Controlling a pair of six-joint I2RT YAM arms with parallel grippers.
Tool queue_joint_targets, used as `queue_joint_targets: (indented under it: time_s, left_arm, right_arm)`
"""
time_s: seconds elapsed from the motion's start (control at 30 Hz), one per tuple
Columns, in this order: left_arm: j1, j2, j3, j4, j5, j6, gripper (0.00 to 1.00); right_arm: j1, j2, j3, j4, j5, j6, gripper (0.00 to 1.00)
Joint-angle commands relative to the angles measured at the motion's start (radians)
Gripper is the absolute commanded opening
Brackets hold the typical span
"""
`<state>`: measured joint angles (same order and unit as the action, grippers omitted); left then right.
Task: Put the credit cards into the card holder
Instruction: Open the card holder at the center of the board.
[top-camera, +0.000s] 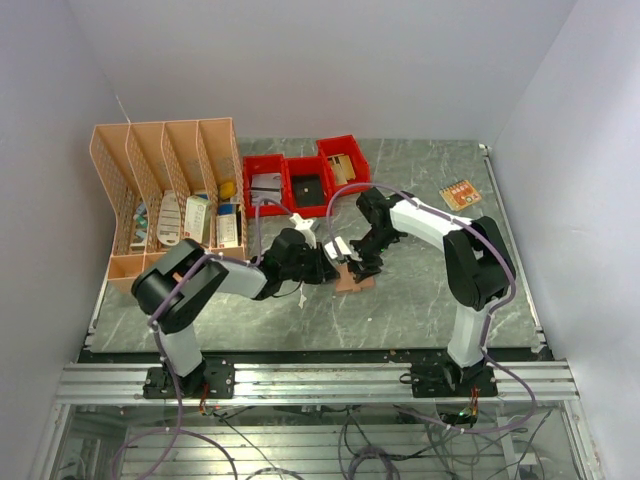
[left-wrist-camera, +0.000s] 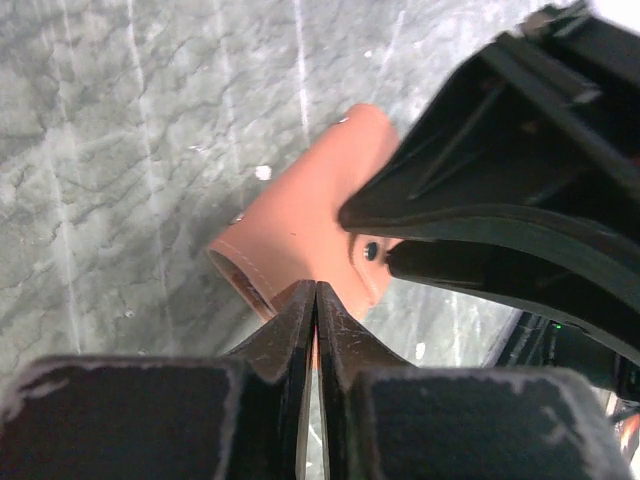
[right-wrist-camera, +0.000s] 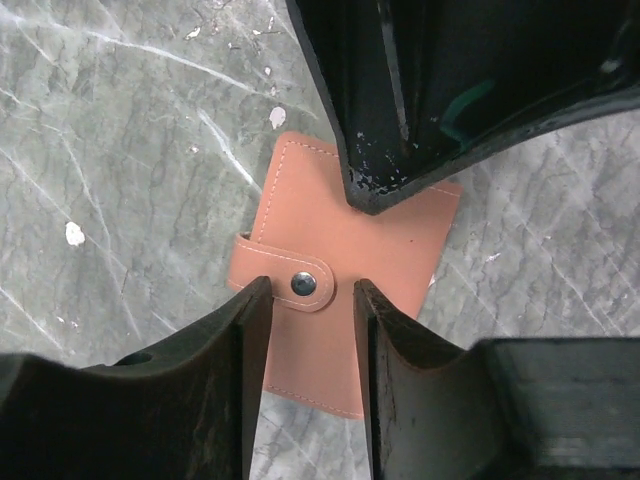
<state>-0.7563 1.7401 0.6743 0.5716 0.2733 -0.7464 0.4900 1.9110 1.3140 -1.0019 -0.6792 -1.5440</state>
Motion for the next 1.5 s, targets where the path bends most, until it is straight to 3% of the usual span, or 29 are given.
queue_joint_targets:
  time_s: [0.0,0.27,0.43,0.63,0.77,0.9,0.97,1.07,1.17,1.33,1.4,1.47]
  left_arm:
    - [-0.011,0.074,0.034,0.089,0.006,-0.007,0.13]
    - [-0.011,0.122,0.023,-0.008,-0.071,-0.016,0.08]
    - [-0.012,0.156,-0.002,-0.027,-0.101,-0.071,0.07]
    - [-0.011,0.126,-0.009,-0.079,-0.152,-0.08,0.07]
    - [-0.014,0.021,-0.006,-0.072,-0.136,-0.015,0.1]
    - [-0.018,-0.119,0.013,-0.125,-0.143,0.075,0.44]
    - [-0.017,-0.183,0.021,-0.187,-0.168,0.128,0.56]
    - [-0.018,-0.245,0.023,-0.247,-0.172,0.218,0.6]
    - [-0.02,-0.268,-0.019,-0.209,-0.126,0.31,0.63]
    - [-0.053,-0.326,-0.179,0.024,-0.134,0.515,0.78]
    - [-0.062,-0.332,-0.204,0.085,-0.113,0.598,0.93]
    - [-0.083,-0.329,-0.217,0.146,-0.108,0.651,0.99]
  right_arm:
    - [-0.002,0.008,-0.031,0.032,0.025,0.022,0.36]
    - [-0.002,-0.03,-0.103,0.076,0.035,0.043,0.19]
    - [-0.002,-0.073,-0.139,0.095,0.019,0.056,0.02]
    - [-0.002,-0.183,-0.184,0.085,-0.042,0.036,0.0]
    - [-0.002,-0.291,-0.234,0.1,-0.048,0.016,0.0]
    - [-0.002,-0.346,-0.243,0.08,-0.002,-0.005,0.0]
    - [-0.002,-0.358,-0.237,0.05,0.016,-0.017,0.0]
    - [-0.009,-0.389,-0.259,0.044,0.01,-0.02,0.0]
    - [-0.013,-0.412,-0.296,0.07,0.002,-0.005,0.0]
    - [-0.044,-0.44,-0.337,0.098,-0.03,0.013,0.0]
    - [-0.055,-0.441,-0.335,0.095,-0.045,0.01,0.0]
    - [-0.06,-0.439,-0.331,0.091,-0.055,0.007,0.0]
